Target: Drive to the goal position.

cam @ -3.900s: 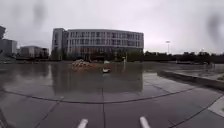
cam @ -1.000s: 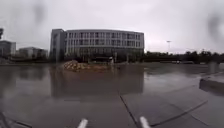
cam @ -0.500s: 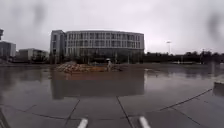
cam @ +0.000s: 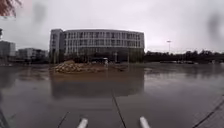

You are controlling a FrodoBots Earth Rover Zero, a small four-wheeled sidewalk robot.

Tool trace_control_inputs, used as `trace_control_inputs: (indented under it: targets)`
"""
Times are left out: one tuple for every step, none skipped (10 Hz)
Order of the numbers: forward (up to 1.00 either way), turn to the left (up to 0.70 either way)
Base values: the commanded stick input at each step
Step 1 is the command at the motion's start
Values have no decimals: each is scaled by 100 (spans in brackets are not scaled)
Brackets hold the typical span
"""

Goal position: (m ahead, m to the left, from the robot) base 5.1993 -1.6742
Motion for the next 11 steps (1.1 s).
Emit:
trace_control_inputs:
  targets:
    - [100,0]
    - [100,0]
    - [100,0]
    - [100,0]
    - [100,0]
    - [100,-12]
    - [100,-25]
    - [100,-31]
    - [100,-35]
    - [100,-37]
    - [100,-38]
